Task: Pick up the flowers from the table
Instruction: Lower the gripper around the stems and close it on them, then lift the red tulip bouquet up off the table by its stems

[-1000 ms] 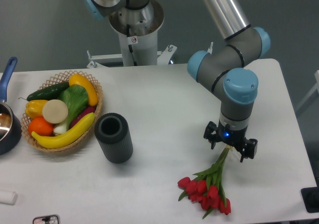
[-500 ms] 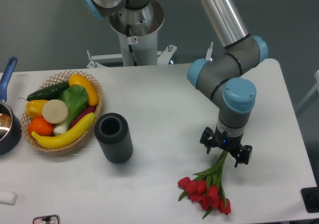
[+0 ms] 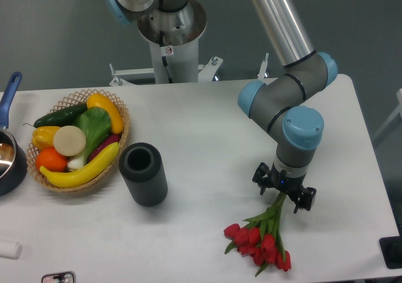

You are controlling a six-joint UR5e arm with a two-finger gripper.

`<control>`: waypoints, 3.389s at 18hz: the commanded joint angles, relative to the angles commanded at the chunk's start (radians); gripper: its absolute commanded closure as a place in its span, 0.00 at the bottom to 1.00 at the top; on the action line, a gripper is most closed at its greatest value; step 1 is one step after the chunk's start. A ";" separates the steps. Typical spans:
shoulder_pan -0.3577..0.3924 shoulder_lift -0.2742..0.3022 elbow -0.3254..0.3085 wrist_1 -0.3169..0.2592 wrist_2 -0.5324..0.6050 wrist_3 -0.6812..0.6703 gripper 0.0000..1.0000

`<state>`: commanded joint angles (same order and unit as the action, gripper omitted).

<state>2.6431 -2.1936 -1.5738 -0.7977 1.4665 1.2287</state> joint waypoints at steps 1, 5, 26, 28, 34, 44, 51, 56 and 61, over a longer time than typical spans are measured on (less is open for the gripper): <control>0.000 0.000 -0.003 0.002 0.000 0.000 0.00; -0.002 -0.002 -0.003 0.000 0.003 -0.002 0.10; -0.002 0.006 0.005 0.003 0.003 0.000 0.75; 0.000 0.009 0.005 0.003 0.002 0.000 0.77; 0.000 0.046 0.000 0.003 0.000 -0.002 0.78; 0.009 0.233 -0.025 0.002 -0.267 -0.047 0.78; 0.127 0.367 -0.107 0.003 -0.625 -0.049 0.78; 0.210 0.365 -0.107 0.003 -0.909 -0.049 0.78; 0.232 0.367 -0.100 0.002 -0.979 -0.051 0.78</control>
<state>2.8747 -1.8270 -1.6736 -0.7961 0.4880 1.1781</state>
